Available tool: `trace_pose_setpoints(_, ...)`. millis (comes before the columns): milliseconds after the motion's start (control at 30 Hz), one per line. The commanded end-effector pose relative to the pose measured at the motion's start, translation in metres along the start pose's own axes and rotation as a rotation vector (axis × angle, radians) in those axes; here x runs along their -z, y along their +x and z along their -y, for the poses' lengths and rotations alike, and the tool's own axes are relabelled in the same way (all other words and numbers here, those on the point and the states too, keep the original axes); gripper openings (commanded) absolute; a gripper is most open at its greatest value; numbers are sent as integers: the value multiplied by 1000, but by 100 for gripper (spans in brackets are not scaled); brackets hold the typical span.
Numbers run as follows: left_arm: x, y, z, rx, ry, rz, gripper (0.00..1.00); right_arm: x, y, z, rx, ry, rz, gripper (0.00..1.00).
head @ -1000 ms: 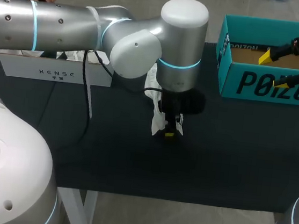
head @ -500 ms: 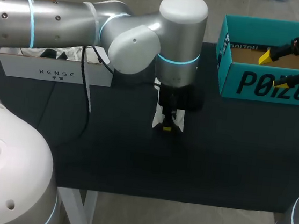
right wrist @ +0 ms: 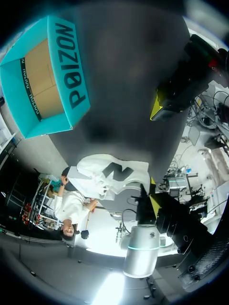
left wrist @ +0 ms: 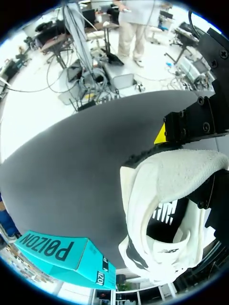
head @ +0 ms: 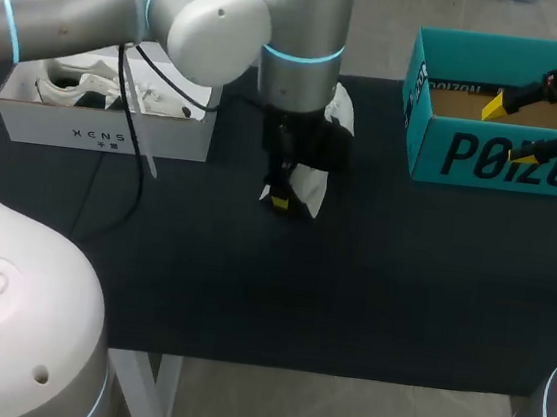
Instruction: Take the shoe out of the shoebox, open the shoe tongue, remove and reinsert the insole, then place the shoe into the shoebox
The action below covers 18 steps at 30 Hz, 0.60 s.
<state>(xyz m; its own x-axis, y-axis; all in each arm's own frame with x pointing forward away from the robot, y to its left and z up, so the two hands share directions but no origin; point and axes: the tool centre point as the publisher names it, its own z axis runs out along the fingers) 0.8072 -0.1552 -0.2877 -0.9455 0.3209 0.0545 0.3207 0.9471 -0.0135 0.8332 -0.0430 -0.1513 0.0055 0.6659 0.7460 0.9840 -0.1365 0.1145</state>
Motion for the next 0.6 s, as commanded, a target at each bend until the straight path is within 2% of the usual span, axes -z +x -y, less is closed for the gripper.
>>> trace_pose_setpoints(33,1,1,-1,-1,1,4,0,-1,0,0,-2,1,4,100)
trace_pose_setpoints(133,1,1,-1,-1,1,4,0,-1,0,0,-2,1,4,100)
trace_pose_setpoints(233,7,6,0,-169,-36,-1,0,-1,0,0,-2,1,4,100)
trace_pose_setpoints(267,11,6,-5,-229,-17,-10,0,-1,0,0,-2,1,4,100)
trace_pose_setpoints(333,19,6,-17,-351,-47,-25,0,-1,0,0,-2,1,4,100)
trace_pose_setpoints(367,25,5,-26,-373,-19,-20,0,-1,0,0,-2,1,4,100)
trace_pose_setpoints(467,38,1,-50,-520,-28,-57,0,-1,0,0,-2,1,4,100)
trace_pose_setpoints(600,57,5,-76,-816,-44,-137,0,-1,0,0,-2,1,4,100)
